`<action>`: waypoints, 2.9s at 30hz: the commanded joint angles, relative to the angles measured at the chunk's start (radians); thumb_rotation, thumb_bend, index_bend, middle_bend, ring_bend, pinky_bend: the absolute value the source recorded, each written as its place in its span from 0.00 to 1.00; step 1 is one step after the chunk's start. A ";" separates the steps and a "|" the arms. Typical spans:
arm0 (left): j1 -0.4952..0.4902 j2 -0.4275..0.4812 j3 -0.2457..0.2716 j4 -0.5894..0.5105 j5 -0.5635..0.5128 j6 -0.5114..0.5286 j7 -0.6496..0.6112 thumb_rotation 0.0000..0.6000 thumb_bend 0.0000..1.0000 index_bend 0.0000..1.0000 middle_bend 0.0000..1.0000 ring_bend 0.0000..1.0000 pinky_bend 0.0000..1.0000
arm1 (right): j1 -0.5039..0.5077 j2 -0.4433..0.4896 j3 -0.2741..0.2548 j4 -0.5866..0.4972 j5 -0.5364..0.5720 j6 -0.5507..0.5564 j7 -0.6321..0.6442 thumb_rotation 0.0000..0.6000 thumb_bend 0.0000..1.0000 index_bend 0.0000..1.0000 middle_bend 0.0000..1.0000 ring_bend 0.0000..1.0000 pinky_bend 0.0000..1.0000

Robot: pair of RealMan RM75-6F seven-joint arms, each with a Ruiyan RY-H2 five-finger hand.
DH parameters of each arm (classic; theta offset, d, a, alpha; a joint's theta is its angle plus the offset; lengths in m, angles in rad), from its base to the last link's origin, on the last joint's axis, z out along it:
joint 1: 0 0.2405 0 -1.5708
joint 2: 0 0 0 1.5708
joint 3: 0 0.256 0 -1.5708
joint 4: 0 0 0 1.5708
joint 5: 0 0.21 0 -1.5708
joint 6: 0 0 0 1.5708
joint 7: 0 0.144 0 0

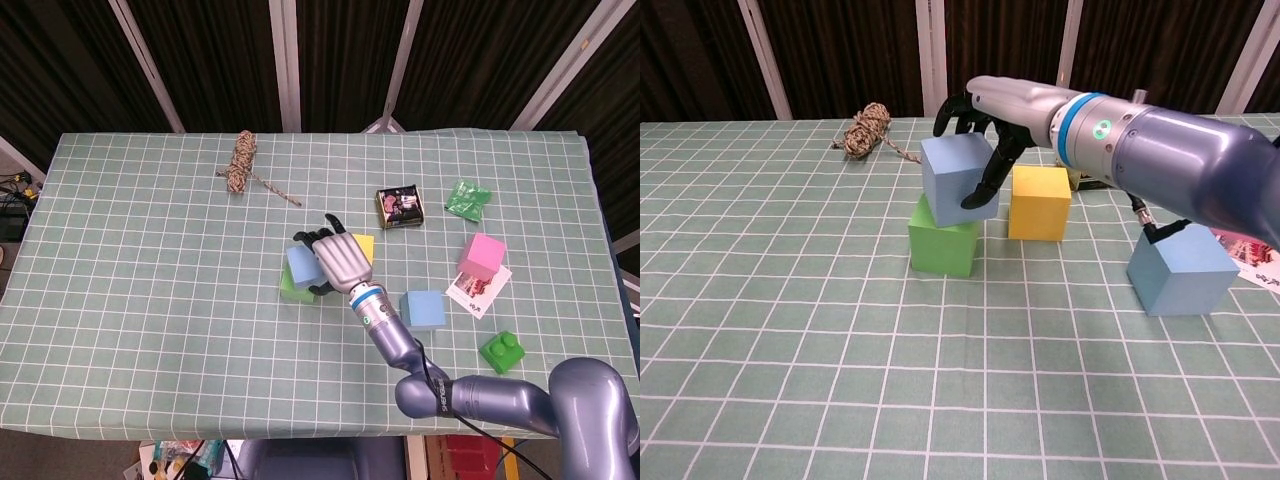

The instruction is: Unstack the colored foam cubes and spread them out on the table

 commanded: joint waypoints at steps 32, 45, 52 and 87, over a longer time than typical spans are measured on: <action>-0.020 0.008 -0.009 -0.006 -0.042 -0.042 0.019 1.00 0.17 0.15 0.06 0.00 0.00 | -0.434 0.374 -0.273 -0.410 -0.549 0.202 0.481 1.00 0.12 0.51 0.70 0.58 0.20; -0.016 0.005 -0.002 -0.009 -0.031 -0.030 0.022 1.00 0.17 0.15 0.06 0.00 0.00 | -0.489 0.273 -0.346 -0.262 -0.623 0.196 0.456 1.00 0.12 0.42 0.52 0.46 0.14; -0.017 0.002 0.000 -0.011 -0.028 -0.028 0.030 1.00 0.17 0.15 0.06 0.00 0.00 | -0.500 0.198 -0.312 -0.209 -0.598 0.208 0.442 1.00 0.12 0.35 0.40 0.40 0.12; -0.019 0.003 0.007 -0.012 -0.019 -0.029 0.030 1.00 0.17 0.15 0.04 0.00 0.00 | -0.643 0.529 -0.284 -0.437 -0.528 0.295 0.477 1.00 0.12 0.08 0.10 0.13 0.01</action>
